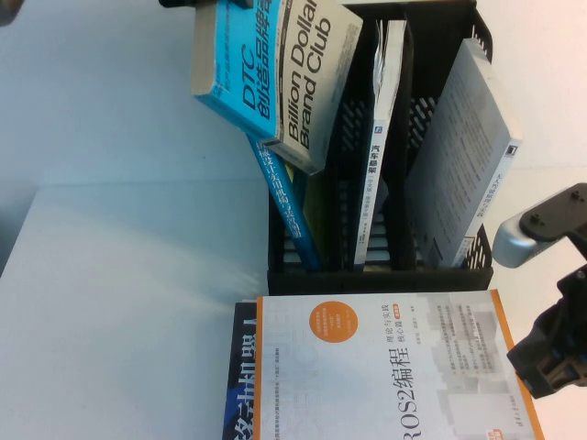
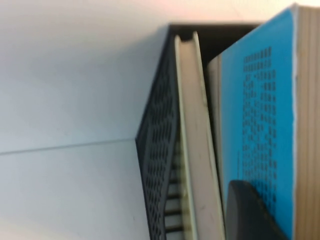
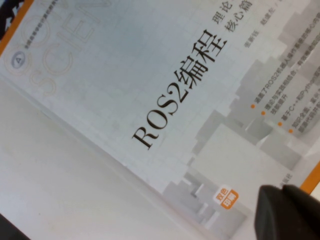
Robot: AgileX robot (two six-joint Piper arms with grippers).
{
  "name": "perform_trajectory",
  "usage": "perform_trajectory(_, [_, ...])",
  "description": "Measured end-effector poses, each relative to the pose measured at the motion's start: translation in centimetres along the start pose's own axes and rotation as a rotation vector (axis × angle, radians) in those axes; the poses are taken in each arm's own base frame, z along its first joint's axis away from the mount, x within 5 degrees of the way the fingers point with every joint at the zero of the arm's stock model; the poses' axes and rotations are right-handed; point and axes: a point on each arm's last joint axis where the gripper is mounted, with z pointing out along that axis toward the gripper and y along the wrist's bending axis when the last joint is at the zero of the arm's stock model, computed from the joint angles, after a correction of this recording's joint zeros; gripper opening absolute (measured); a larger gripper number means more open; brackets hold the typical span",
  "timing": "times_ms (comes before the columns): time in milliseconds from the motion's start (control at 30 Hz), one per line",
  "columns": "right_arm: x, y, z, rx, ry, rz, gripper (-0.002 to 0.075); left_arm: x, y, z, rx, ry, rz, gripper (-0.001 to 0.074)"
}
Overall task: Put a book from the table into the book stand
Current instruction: Place the book on the book shelf
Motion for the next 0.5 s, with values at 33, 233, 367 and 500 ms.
perform_trajectory(33, [0.0, 0.0, 0.0, 0.001, 0.0, -0.001, -0.0003, -0.2, 0.0, -0.5, -0.003, -0.012, 0.0, 0.0189])
perform_trajectory(233, [-0.1, 0.0, 0.0, 0.004, -0.009, -0.001, -0.0003, -0.8, 0.3, -3.1, -0.042, -0.043, -0.036, 0.0189])
perform_trajectory(367, [-0.1, 0.0, 0.0, 0.005, -0.015, -0.001, -0.0003, -0.6, 0.4, -2.8, -0.06, -0.014, -0.045, 0.0189])
perform_trajectory(500, [-0.2, -0.1, 0.0, 0.006, -0.018, -0.001, -0.0003, -0.2, 0.3, -1.1, -0.055, 0.025, -0.039, 0.0189])
